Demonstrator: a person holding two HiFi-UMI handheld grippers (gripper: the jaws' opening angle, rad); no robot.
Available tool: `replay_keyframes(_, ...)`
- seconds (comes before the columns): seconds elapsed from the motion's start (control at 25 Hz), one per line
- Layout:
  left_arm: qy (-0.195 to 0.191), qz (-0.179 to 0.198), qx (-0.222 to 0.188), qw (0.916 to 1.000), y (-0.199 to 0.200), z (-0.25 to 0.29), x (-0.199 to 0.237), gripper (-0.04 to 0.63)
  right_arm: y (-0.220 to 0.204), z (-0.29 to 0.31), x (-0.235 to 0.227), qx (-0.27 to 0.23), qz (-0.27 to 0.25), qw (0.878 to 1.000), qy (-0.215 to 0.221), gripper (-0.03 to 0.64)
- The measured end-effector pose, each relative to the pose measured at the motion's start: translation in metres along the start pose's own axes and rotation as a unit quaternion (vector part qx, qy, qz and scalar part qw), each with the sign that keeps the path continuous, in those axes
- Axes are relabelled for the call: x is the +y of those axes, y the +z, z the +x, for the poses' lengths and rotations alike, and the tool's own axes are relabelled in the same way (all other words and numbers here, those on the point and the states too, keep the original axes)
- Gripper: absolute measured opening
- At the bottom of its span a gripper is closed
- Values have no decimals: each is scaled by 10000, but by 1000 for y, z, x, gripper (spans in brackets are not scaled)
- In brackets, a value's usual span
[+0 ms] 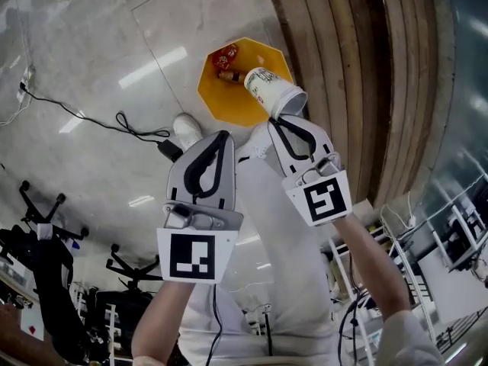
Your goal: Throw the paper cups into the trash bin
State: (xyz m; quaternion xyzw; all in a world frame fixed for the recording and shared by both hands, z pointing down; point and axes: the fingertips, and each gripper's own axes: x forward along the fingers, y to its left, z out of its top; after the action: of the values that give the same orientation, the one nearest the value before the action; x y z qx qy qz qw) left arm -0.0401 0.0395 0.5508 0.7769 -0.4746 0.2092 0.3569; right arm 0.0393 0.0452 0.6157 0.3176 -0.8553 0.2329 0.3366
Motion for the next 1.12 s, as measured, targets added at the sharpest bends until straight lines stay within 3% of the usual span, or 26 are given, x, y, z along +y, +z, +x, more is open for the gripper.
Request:
replay_keyframes(0.24,119,184,155,9996,-25,38,22,5,-41,44,-14,179,77,9997,-130,25)
replay_keyframes(0.52,-60,359,516,9980,-65,78,34,5,-66,80,-17,366,208,9990,-130,25)
replay_keyframes(0.84,-155,689,1215,9901,-108,125,54,5,-93,104,-36,687,510,9963,-86,25)
replay_keyframes(0.88,-151,664,1257,9897,-110,127,57,5,-94,104,-35,705,632,9955,-33,30)
replay_keyframes(0.96,-143,608,1295,9896,-109,126,60,6,-95,102,-32,724,861,9936,83,152)
replay_keyframes(1.12,-112,618,1273,9899,-100,116,57,6,-90,88,-31,771,866,9933,11,116)
